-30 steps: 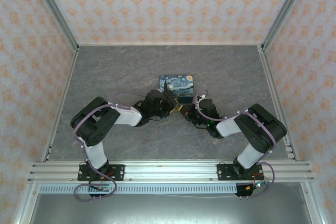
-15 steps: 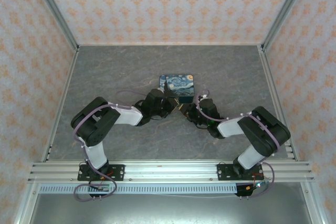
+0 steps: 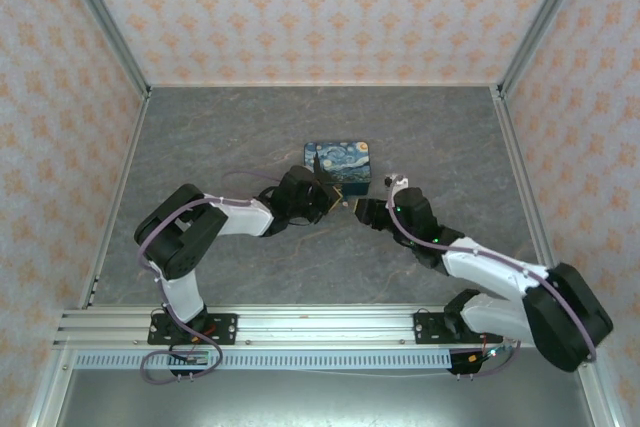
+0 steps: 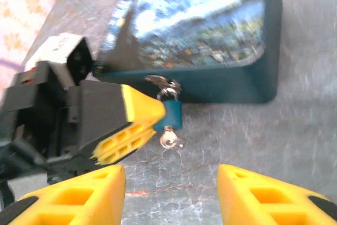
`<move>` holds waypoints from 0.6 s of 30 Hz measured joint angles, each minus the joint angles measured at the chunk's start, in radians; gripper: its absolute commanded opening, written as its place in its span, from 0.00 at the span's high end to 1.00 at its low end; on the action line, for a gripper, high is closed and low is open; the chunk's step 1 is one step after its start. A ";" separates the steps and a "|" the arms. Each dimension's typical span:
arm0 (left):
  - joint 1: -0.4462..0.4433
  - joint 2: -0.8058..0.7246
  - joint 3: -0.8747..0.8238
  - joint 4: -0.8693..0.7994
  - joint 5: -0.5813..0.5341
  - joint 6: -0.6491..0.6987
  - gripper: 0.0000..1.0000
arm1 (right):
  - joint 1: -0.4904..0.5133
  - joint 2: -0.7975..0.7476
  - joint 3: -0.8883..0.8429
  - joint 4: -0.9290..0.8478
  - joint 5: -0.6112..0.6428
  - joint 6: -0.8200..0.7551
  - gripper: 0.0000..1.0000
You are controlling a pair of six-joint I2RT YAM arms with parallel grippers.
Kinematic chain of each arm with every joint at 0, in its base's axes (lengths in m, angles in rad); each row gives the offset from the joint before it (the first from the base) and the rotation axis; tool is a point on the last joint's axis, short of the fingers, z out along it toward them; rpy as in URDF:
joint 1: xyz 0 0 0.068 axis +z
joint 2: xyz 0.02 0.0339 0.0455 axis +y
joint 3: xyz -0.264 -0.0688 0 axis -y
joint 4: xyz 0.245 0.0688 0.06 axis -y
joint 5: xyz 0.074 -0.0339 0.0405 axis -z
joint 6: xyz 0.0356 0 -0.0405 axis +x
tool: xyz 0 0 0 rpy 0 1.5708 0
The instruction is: Unlock the padlock with the key
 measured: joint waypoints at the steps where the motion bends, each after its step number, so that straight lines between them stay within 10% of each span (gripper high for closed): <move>1: 0.000 -0.004 0.002 -0.007 0.000 0.000 0.95 | 0.019 -0.034 -0.003 -0.009 0.022 -0.066 0.52; 18: 0.000 -0.029 0.015 -0.068 0.000 -0.026 0.95 | 0.302 0.157 0.042 0.015 0.336 -0.874 0.50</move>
